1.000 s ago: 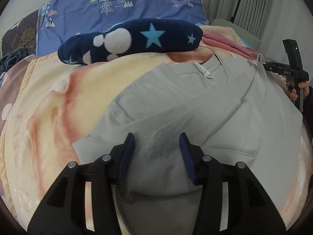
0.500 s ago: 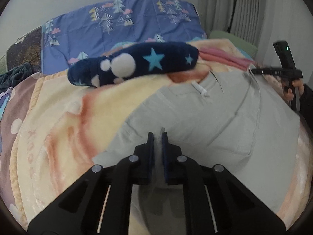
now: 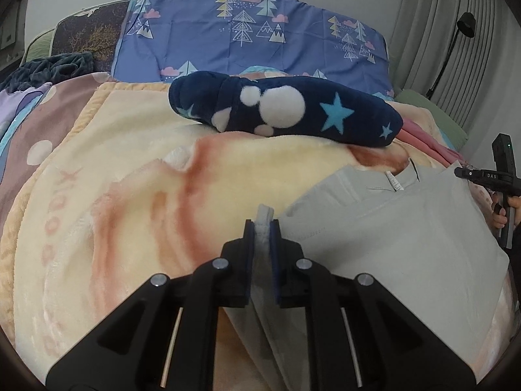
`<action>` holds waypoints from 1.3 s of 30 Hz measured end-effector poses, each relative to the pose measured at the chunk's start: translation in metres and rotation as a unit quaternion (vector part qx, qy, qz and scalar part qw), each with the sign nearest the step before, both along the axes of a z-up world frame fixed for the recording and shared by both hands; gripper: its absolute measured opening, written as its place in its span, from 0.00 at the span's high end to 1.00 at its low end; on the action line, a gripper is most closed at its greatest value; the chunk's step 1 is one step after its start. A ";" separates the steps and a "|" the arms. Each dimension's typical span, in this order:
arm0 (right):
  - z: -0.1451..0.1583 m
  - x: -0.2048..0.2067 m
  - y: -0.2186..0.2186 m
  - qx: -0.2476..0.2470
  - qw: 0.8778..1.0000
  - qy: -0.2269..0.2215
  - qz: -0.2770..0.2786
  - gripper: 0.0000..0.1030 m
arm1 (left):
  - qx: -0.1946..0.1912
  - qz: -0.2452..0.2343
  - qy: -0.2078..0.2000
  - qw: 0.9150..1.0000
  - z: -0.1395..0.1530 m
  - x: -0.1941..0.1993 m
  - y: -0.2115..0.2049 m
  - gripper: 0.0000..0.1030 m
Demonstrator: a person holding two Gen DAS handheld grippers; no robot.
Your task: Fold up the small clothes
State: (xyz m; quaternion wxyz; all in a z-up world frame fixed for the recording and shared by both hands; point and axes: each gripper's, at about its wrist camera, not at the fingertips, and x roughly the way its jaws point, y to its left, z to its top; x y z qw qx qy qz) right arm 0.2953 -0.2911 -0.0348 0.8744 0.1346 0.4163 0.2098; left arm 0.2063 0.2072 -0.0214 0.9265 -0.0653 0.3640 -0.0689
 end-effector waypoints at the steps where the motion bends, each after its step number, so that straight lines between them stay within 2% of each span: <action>1: 0.000 0.001 0.000 0.000 1.000 -0.001 -0.001 0.96 | 0.001 0.003 -0.004 1.000 0.002 0.001 0.001 0.91; 3: 0.004 -0.001 0.000 0.007 1.000 -0.010 -0.004 0.96 | 0.000 0.006 -0.016 1.000 0.007 -0.001 0.001 0.91; 8: 0.029 -0.012 -0.006 0.053 0.997 -0.056 -0.006 0.96 | -0.013 0.011 -0.083 0.996 0.037 -0.020 0.002 0.91; 10: 0.037 -0.008 -0.004 0.045 0.997 -0.066 -0.010 0.96 | -0.003 0.013 -0.096 0.995 0.047 -0.020 0.001 0.91; 14: 0.022 0.016 0.002 0.025 0.999 -0.039 -0.021 0.96 | 0.008 0.028 -0.074 0.997 0.039 0.004 0.006 0.91; 18: -0.018 0.034 0.008 -0.019 0.999 0.001 -0.037 0.94 | 0.034 0.034 -0.006 0.999 -0.003 0.034 0.003 0.91; 21: -0.034 0.035 -0.004 0.020 0.999 0.011 -0.043 0.92 | 0.024 0.028 0.032 0.999 -0.027 0.042 0.002 0.87; 27: -0.030 0.030 -0.010 0.031 0.998 0.008 -0.049 0.89 | 0.041 0.036 0.027 0.998 -0.022 0.037 0.000 0.80; 29: -0.026 0.026 -0.015 0.038 0.998 0.009 -0.056 0.83 | 0.042 0.041 0.019 0.998 -0.015 0.029 0.001 0.71; 31: -0.020 0.017 -0.026 0.044 0.997 0.006 -0.064 0.78 | 0.049 0.044 0.006 0.998 -0.003 0.017 0.000 0.70; 33: -0.018 0.009 -0.036 0.040 0.997 0.006 -0.067 0.77 | 0.057 0.042 -0.008 0.997 0.010 0.004 -0.006 0.69; 36: -0.024 0.001 -0.054 0.054 0.996 0.015 -0.072 0.77 | 0.059 0.017 -0.029 0.998 0.035 -0.021 -0.034 0.65; 39: -0.030 -0.002 -0.068 0.093 0.993 0.023 -0.075 0.77 | 0.081 -0.053 -0.036 0.995 0.050 -0.043 -0.098 0.54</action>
